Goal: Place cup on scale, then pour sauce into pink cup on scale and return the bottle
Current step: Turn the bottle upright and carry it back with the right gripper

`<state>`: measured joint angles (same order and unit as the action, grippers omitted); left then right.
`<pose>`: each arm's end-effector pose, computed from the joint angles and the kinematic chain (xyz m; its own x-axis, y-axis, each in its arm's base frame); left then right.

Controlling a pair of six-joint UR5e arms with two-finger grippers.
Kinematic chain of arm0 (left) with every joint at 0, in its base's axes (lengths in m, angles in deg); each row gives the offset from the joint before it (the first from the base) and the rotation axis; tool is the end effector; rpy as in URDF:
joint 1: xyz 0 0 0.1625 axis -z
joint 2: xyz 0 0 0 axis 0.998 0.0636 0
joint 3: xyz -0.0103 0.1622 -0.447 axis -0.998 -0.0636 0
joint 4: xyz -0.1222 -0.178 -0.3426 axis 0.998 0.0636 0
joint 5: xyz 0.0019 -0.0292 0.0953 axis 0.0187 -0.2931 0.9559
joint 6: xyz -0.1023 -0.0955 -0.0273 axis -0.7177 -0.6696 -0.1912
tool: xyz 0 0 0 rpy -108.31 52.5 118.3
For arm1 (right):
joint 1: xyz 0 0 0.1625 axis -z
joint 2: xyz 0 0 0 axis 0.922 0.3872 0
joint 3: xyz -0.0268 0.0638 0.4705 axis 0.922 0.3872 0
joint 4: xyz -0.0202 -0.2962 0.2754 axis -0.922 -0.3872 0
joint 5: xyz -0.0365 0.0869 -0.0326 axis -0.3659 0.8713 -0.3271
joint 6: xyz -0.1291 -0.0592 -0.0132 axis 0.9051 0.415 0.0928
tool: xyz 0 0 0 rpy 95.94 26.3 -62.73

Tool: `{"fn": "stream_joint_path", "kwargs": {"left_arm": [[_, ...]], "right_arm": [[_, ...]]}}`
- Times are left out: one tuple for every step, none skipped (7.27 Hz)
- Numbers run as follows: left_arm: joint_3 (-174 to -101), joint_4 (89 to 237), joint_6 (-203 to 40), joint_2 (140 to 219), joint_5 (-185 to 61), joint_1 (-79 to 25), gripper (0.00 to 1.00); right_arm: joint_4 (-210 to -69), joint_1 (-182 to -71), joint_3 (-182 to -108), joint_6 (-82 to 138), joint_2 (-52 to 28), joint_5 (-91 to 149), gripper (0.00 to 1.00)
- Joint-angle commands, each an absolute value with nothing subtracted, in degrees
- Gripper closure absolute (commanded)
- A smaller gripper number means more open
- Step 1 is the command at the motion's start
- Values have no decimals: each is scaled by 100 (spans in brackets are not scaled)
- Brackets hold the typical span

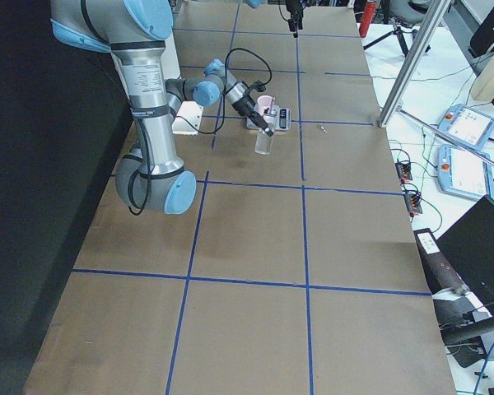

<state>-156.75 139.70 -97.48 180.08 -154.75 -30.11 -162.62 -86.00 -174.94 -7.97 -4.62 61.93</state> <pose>0.2800 -0.5539 0.3867 0.7230 0.3345 -0.6044 -0.0418 0.8945 0.4450 -0.4284 -0.3701 0.3899 0.9586 -0.2105 0.1918 0.0106 0.6995 0.7145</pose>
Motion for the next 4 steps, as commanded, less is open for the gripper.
{"fn": "stream_joint_path", "kwargs": {"left_arm": [[-15674, 13963, -9711, 18032, -15463, -3010, 24], [-15709, 13963, -9720, 18050, -15463, -3010, 23], [-15700, 13963, -9720, 18050, -15463, -3010, 21], [-15691, 13963, -9720, 18050, -15463, -3010, 21]], "right_arm": [[-14606, -8909, -17194, -1322, 124, 6487, 100], [-14252, -8945, -16983, -1840, 168, 6505, 100], [-13761, -8998, -16807, -2315, 238, 6566, 100], [-13312, -9137, -16579, -2433, 309, 6715, 100]]}}
